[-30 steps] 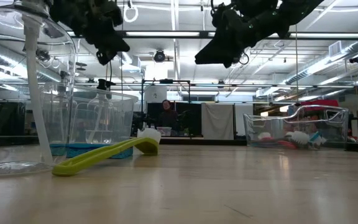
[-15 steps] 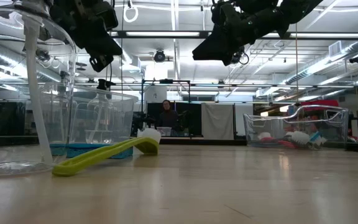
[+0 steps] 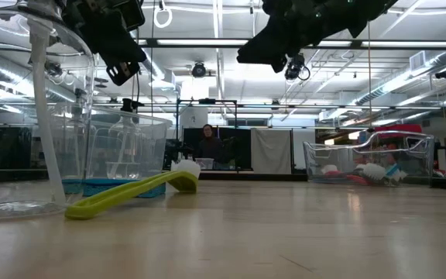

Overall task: Pick & Place Kitchen Sink Supplies
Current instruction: Put the blue sponge into the bottom transparent bin

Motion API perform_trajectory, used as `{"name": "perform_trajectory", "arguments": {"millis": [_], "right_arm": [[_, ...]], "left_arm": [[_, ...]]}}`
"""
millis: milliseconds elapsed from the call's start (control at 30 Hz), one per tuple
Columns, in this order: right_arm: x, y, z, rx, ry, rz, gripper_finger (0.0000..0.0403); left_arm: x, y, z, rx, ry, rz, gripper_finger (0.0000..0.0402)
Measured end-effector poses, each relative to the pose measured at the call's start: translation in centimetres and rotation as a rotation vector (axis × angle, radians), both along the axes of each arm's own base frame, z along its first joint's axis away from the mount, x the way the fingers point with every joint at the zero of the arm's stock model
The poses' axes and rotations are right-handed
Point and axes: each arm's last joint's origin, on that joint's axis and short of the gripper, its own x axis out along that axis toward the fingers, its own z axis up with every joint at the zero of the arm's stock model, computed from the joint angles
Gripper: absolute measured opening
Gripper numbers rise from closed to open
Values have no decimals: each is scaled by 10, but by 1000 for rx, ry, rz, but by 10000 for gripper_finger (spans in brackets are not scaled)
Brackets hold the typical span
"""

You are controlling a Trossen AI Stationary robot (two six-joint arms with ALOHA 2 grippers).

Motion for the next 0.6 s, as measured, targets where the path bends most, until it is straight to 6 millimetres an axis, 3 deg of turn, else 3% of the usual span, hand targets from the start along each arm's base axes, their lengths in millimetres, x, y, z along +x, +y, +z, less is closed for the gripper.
{"name": "perform_trajectory", "arguments": {"millis": [200, 333, 600], "right_arm": [[1, 6, 0, -20, 7, -45, 103], [1, 6, 0, -41, 9, -91, 103], [1, 4, -1, -64, 12, -143, 103]], "left_arm": [[1, -7, 0, 13, -3, -36, 16], [1, -13, 0, 145, -47, -140, 26], [11, -15, 4, 363, -125, -61, 93]]}}
